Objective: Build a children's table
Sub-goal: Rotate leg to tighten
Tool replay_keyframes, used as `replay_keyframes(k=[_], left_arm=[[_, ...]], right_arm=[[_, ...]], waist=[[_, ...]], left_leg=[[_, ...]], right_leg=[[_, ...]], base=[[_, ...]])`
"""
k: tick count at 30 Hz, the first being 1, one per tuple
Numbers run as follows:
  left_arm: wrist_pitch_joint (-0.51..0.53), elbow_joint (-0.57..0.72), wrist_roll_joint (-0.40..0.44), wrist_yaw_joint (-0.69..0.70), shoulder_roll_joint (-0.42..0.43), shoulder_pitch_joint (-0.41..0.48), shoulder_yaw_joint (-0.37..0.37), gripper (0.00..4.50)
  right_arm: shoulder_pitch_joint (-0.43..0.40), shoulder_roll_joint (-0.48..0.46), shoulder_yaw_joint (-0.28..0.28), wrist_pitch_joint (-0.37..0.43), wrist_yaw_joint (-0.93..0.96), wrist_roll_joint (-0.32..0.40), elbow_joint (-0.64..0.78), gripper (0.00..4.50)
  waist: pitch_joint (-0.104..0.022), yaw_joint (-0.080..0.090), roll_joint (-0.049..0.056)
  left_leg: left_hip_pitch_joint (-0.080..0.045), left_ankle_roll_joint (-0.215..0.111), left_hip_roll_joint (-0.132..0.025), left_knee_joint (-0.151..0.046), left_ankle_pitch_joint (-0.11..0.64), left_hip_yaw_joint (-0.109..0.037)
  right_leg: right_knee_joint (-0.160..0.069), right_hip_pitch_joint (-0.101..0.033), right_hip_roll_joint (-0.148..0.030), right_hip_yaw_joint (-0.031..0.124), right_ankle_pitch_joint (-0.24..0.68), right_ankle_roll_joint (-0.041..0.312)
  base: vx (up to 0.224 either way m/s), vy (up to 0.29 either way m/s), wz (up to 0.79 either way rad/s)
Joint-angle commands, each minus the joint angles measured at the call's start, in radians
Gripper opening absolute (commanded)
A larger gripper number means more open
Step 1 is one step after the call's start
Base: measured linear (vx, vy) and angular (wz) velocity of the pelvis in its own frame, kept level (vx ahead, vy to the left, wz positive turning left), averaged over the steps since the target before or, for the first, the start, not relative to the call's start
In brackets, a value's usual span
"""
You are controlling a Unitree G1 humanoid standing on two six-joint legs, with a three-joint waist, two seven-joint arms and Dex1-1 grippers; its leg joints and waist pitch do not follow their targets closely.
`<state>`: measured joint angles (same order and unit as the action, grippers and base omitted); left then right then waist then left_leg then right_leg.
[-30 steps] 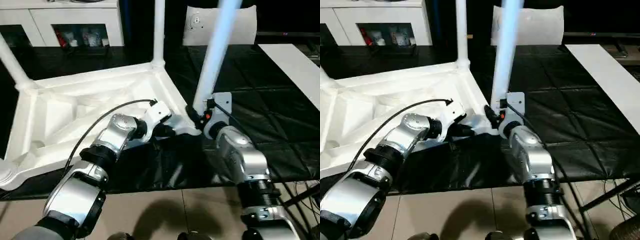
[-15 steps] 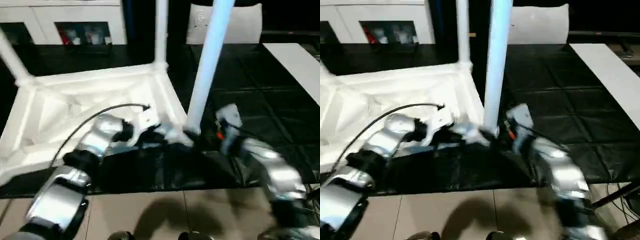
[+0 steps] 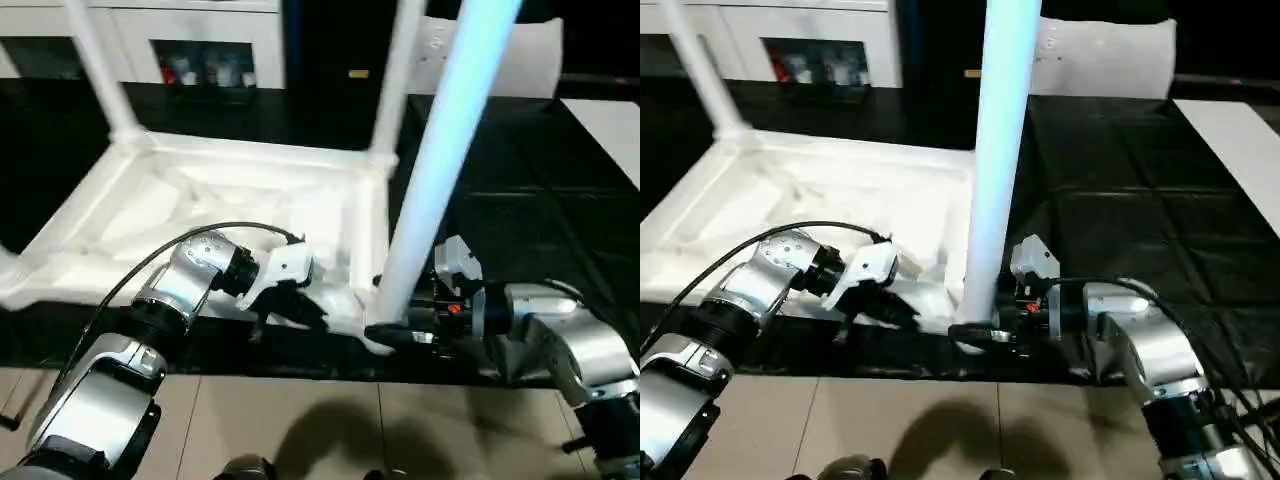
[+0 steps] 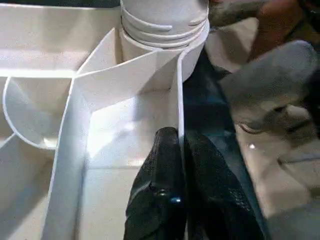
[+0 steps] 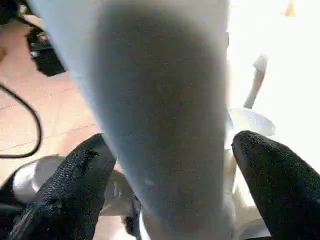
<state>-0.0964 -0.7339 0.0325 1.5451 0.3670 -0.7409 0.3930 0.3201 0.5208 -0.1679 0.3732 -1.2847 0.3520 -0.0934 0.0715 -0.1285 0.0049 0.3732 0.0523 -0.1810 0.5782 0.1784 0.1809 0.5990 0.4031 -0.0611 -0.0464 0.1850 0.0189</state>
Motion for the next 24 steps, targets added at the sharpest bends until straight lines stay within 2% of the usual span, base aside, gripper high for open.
replay_keyframes(k=[1,7,8,15,17,21,23,24], left_arm=[[-0.024,0.052,-0.016,0.061,-0.010,0.003,0.028,0.00],[-0.027,0.054,-0.013,0.066,-0.008,0.002,0.028,0.00],[-0.028,0.054,-0.012,0.067,-0.007,0.001,0.028,0.00],[-0.023,0.055,-0.012,0.063,-0.004,0.003,0.023,0.00],[-0.009,0.057,-0.014,0.048,-0.005,0.006,0.015,0.00],[0.012,0.055,-0.019,0.017,-0.014,0.008,0.001,0.00],[0.030,0.048,-0.018,-0.018,-0.022,0.007,-0.011,0.00],[0.045,0.040,-0.014,-0.052,-0.030,0.004,-0.019,0.00]], right_arm=[[0.017,0.021,-0.017,0.020,-0.040,0.017,-0.002,3.76],[0.025,0.027,-0.028,0.035,-0.068,0.025,-0.007,3.35],[0.027,0.029,-0.030,0.041,-0.075,0.027,-0.008,3.16],[0.028,0.031,-0.034,0.044,-0.085,0.029,-0.010,2.63],[0.020,0.025,-0.031,0.057,-0.081,0.038,0.001,2.33],[0.009,-0.001,-0.015,0.086,-0.040,0.058,0.019,2.23],[0.000,-0.030,-0.001,0.094,0.009,0.061,0.027,2.20],[-0.006,-0.052,0.006,0.093,0.048,0.056,0.030,2.18]], waist=[[-0.069,0.005,-0.008],[-0.067,-0.002,-0.009],[-0.068,-0.002,-0.010],[-0.068,-0.004,-0.010],[-0.067,-0.003,-0.010],[-0.065,-0.003,-0.009],[-0.062,-0.002,-0.010],[-0.059,0.001,-0.012]], left_leg=[[-0.018,-0.089,-0.060,-0.056,0.126,-0.011],[-0.018,-0.072,-0.059,-0.057,0.148,-0.012],[-0.016,-0.070,-0.057,-0.057,0.144,-0.012],[-0.017,-0.068,-0.057,-0.055,0.141,-0.012],[-0.017,-0.067,-0.057,-0.056,0.141,-0.013],[-0.018,-0.060,-0.057,-0.057,0.156,-0.013],[-0.016,-0.053,-0.056,-0.058,0.172,-0.012],[-0.018,-0.037,-0.054,-0.061,0.200,-0.015]], right_leg=[[-0.053,-0.053,-0.088,0.044,0.077,0.263],[-0.060,-0.051,-0.089,0.045,0.147,0.241],[-0.058,-0.052,-0.088,0.045,0.146,0.238],[-0.058,-0.050,-0.088,0.045,0.144,0.234],[-0.058,-0.049,-0.087,0.045,0.146,0.234],[-0.061,-0.049,-0.086,0.045,0.173,0.229],[-0.065,-0.047,-0.088,0.046,0.207,0.220],[-0.072,-0.045,-0.089,0.045,0.277,0.200]], base=[[0.000,0.000,0.00],[0.000,0.000,0.00],[0.000,0.000,0.00],[0.000,0.000,0.00],[0.000,0.000,0.00],[0.000,0.000,0.00],[0.000,0.000,0.00],[0.000,0.000,0.00]])
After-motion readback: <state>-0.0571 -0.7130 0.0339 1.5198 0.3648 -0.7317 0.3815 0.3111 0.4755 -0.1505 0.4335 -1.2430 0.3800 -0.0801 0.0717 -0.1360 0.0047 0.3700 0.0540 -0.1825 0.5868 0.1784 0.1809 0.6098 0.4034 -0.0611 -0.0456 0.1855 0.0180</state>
